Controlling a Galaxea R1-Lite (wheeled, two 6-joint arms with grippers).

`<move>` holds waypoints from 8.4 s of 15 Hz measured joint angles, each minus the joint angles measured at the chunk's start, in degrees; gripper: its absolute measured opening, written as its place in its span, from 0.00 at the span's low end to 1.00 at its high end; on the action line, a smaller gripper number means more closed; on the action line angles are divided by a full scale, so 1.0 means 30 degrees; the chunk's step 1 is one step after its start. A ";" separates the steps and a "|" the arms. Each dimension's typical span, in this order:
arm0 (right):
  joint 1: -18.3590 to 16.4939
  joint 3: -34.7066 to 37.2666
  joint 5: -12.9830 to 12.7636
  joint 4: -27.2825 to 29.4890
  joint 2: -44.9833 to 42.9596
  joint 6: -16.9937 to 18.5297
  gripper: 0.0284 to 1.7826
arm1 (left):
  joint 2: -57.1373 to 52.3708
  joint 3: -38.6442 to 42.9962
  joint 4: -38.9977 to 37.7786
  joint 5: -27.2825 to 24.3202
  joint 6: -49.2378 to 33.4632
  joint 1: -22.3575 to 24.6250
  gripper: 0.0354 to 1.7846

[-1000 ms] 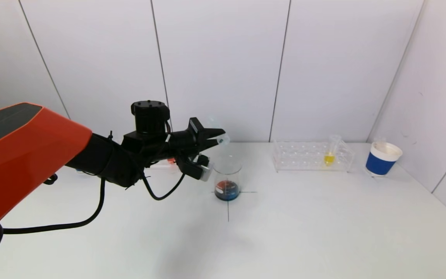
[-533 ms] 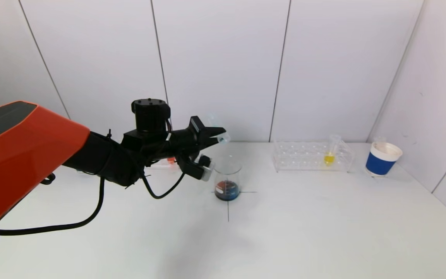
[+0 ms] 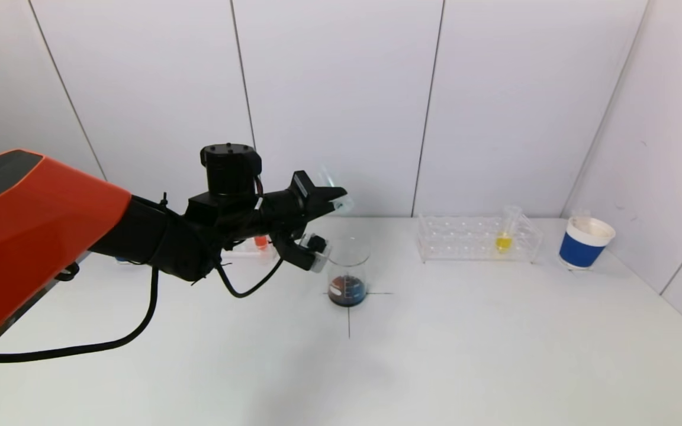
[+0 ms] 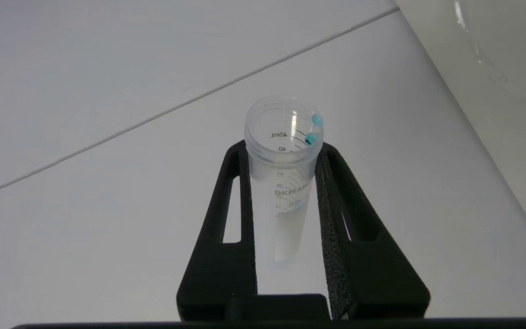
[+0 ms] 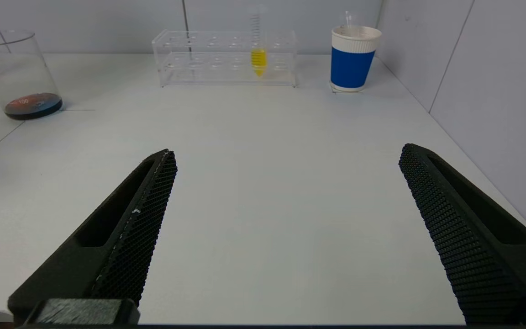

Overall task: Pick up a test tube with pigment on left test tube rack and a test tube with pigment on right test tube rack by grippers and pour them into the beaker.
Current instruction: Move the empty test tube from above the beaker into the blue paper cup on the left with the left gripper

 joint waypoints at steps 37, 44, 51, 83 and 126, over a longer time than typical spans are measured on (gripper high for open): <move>0.0000 0.0000 0.0000 0.0000 0.0000 0.0000 0.99 | -0.1451 0.0154 -0.2397 0.8123 -2.3073 -0.0305 0.22; -0.0016 0.0000 0.0008 0.0000 0.0000 0.0000 0.99 | -0.2763 -0.4962 0.4515 1.1991 -2.9001 -0.0240 0.22; -0.0008 0.0000 0.0008 0.0000 0.0000 0.0000 0.99 | -0.3673 -0.8574 1.0244 1.3487 -3.2610 0.1926 0.22; 0.0000 0.0000 0.0000 0.0000 0.0000 0.0000 0.99 | 0.0122 -0.6607 0.8131 1.3320 -3.6893 1.2288 0.22; -0.0008 0.0000 0.0008 0.0000 0.0000 -0.0008 0.99 | 0.0801 0.0057 0.2491 1.2227 -3.7884 1.2885 0.22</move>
